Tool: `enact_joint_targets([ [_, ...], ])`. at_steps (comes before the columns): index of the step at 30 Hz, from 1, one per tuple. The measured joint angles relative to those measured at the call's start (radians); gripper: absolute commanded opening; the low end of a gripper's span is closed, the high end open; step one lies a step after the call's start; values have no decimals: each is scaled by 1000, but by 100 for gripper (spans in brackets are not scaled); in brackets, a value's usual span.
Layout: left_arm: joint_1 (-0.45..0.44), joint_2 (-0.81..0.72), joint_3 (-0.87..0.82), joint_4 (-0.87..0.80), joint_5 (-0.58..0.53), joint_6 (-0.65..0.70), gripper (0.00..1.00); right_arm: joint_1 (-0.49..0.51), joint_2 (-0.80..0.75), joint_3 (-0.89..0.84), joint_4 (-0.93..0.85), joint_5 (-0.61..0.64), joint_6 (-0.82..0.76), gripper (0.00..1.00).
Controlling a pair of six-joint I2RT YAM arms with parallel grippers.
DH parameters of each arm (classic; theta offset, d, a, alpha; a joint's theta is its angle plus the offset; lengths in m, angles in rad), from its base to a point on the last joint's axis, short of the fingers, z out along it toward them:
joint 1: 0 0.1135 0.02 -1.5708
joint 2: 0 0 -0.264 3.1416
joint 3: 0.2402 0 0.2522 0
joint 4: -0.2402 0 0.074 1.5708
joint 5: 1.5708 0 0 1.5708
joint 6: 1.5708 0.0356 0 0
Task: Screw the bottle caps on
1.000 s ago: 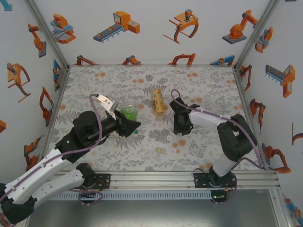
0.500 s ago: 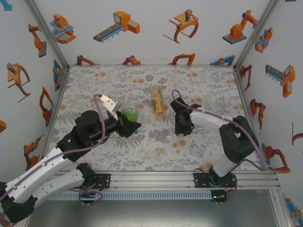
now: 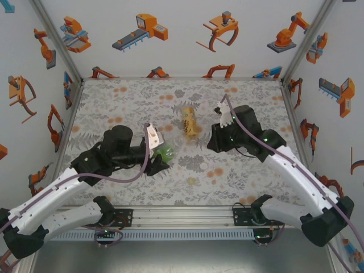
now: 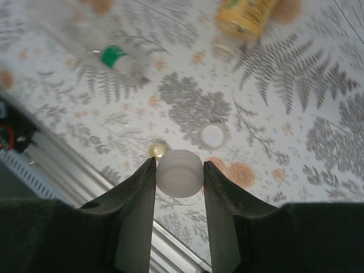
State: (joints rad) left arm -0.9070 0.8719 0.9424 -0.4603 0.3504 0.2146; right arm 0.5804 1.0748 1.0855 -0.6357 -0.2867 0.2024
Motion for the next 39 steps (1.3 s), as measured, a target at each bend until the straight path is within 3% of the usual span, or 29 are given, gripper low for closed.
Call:
enact_joint_targets([
  [9, -90, 34, 47, -138, -10, 198, 0, 0, -128, 77, 85, -397, -160, 4],
  [15, -109, 45, 69, -160, -18, 229, 0, 40, -159, 77, 150, -531, -241, 0],
  [26, -121, 49, 74, -166, -23, 240, 0, 207, -117, 91, 124, -512, -389, 0],
  [39, -127, 51, 83, -163, -20, 244, 0, 261, -105, 92, 152, -452, -410, 0],
])
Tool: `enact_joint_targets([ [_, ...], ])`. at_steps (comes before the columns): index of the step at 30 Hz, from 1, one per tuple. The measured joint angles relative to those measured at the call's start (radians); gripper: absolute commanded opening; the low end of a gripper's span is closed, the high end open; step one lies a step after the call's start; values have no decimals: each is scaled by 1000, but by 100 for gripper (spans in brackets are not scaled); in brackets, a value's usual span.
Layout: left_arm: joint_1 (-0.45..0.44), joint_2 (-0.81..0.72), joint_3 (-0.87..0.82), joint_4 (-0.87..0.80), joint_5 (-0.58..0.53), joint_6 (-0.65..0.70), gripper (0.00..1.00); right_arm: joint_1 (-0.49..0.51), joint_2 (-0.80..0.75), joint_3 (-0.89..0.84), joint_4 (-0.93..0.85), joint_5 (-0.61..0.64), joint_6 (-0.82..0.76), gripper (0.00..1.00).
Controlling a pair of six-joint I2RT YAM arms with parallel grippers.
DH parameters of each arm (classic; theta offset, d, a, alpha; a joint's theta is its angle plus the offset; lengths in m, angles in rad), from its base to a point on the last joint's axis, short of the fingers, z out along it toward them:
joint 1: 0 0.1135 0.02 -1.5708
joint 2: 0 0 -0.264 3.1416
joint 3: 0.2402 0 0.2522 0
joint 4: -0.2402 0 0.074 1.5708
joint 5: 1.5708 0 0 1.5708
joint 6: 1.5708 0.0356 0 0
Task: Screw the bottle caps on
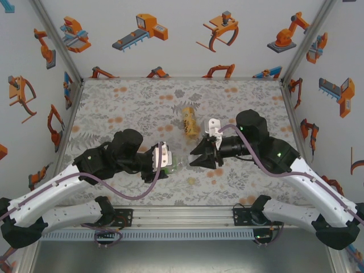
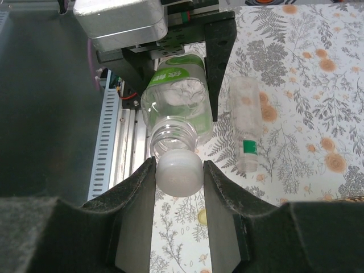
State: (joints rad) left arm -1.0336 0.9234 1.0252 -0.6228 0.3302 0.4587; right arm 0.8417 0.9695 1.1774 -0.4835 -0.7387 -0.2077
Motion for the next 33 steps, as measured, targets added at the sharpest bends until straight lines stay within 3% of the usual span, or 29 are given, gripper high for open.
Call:
enact_joint_targets([
  [33, 0, -4, -5, 2, 33, -5, 0, 79, 5, 13, 33, 46, -26, 0],
])
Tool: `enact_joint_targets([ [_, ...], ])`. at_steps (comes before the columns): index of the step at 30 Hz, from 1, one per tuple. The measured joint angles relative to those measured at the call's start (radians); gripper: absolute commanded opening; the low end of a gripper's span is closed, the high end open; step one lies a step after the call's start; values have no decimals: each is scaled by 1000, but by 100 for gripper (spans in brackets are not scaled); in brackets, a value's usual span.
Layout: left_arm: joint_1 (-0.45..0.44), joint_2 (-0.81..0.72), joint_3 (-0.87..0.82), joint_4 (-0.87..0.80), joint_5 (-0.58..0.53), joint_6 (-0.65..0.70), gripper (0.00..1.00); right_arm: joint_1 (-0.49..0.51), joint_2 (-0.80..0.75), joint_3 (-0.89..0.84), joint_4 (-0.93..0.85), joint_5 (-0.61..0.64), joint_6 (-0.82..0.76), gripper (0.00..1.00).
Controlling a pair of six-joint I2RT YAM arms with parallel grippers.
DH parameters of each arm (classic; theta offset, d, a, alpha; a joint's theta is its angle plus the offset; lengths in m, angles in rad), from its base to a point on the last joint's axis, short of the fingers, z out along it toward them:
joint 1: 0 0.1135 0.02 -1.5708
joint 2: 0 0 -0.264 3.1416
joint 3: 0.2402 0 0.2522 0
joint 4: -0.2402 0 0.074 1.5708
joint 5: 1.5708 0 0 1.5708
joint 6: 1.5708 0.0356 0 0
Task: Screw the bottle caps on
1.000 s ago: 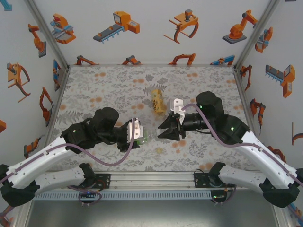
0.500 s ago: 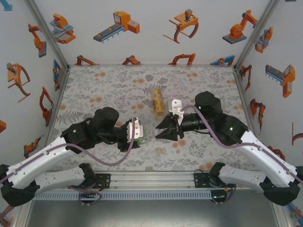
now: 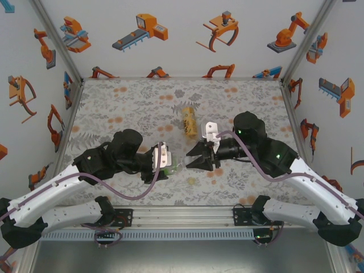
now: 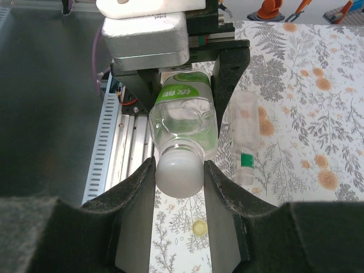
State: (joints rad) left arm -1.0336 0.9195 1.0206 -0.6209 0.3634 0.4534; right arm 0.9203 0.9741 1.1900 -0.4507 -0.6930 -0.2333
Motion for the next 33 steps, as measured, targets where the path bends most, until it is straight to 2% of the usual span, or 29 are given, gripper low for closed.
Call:
enact_joint_targets([
  [11, 0, -16, -10, 34, 36, -11, 0, 20, -14, -1, 16, -4, -39, 0],
  [17, 0, -17, -16, 43, 18, -15, 0, 23, -20, -16, 40, 60, 98, 0],
  [23, 0, -18, -21, 45, -28, -16, 0, 26, -23, -45, 77, 193, 436, 0],
  [29, 2, -20, -50, 56, -83, -23, 0, 27, -24, -105, 94, 373, 938, 0],
  [33, 7, -26, -71, 58, -115, -28, 0, 26, -11, -141, 89, 451, 1282, 2],
])
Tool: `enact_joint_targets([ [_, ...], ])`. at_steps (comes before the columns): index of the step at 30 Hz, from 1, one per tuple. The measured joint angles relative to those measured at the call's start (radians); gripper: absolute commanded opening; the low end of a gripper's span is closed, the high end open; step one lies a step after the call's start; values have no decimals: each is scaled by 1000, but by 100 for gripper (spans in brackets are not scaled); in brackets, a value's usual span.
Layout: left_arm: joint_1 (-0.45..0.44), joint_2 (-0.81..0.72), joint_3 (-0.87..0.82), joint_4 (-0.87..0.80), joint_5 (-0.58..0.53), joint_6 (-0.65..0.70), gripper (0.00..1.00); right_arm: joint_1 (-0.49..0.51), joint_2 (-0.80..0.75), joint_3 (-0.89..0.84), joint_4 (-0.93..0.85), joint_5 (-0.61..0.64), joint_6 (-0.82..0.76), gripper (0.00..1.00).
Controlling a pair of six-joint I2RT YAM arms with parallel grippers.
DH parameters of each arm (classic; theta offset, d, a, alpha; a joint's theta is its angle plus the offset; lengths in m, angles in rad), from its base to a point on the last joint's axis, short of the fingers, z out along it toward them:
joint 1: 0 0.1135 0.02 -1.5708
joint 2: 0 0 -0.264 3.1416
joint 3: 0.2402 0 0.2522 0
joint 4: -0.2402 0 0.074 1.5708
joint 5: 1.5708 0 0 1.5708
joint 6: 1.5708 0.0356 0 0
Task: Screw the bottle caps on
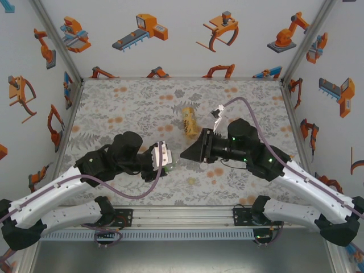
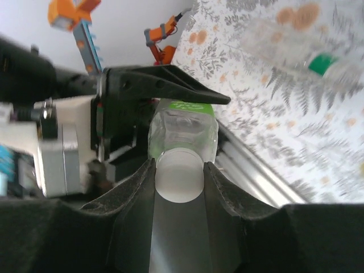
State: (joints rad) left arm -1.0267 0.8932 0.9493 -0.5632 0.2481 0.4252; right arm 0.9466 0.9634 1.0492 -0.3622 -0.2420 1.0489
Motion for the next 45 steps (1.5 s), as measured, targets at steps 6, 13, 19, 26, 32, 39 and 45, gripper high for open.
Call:
enact_joint_targets([
  [6, 0, -2, -30, -8, -26, -2, 0, 0, -29, -104, 27, 60, 380, 10],
  [13, 0, 2, -45, 17, -18, -2, 0, 3, -32, -91, -24, 80, 456, 39],
  [19, -8, 2, -46, 123, 37, -1, 0, 4, -34, 3, -106, 129, 278, 57],
  [26, -9, 0, -42, 130, 71, -2, 0, 4, -44, 98, -140, 151, 18, 57],
  [32, -9, -35, -42, 129, 90, -3, 0, 4, -65, 143, -142, 116, -242, 56],
  [39, -9, -59, -42, 129, 113, -7, 0, 4, -75, 161, -142, -45, -639, 54],
  [45, -9, -56, -42, 121, 125, -10, 0, 4, -79, 206, -166, -259, -1044, 54],
])
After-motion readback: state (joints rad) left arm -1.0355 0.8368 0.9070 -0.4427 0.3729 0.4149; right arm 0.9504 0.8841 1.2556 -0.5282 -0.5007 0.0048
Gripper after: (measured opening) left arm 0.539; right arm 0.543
